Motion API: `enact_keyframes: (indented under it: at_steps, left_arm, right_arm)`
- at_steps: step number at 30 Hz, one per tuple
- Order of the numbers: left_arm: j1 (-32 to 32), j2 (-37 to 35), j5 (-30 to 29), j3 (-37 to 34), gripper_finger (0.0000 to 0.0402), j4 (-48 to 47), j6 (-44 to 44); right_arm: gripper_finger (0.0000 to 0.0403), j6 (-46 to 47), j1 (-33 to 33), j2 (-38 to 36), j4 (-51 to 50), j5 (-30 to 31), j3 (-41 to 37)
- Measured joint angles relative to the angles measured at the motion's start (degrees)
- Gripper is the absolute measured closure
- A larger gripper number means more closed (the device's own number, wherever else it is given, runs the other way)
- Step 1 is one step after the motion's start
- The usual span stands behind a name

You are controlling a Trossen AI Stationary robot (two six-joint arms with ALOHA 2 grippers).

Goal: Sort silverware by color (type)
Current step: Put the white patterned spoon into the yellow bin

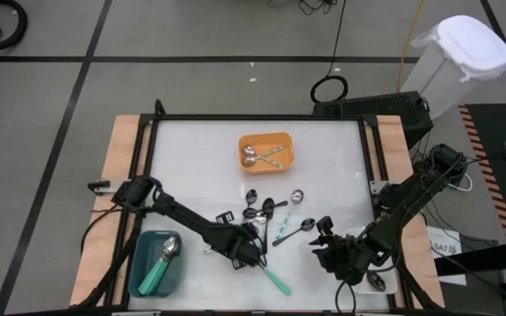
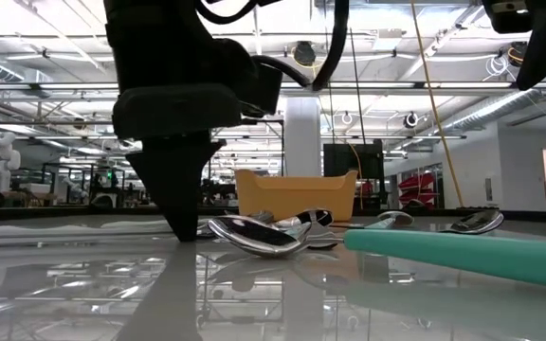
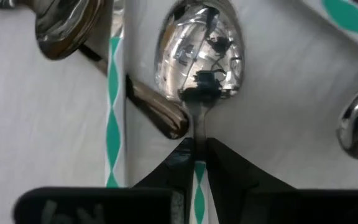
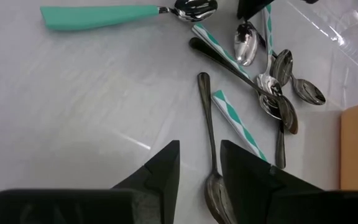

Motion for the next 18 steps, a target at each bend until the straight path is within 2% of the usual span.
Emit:
enact_keyframes:
  at_steps: [4,18]
  left_arm:
    - [-0.1,0.0,-1.2,0.0,0.0390,0.1,0.9]
    - [-2.3,-2.3,-5.2,-0.2,0.0397,-1.3,0.7]
  right_arm:
    - [0.0294,-0.7,0.0,0.0,0.0,0.0,0.0]
    - [0.0294,-0.8,0.0,0.0,0.0,0.1,0.0]
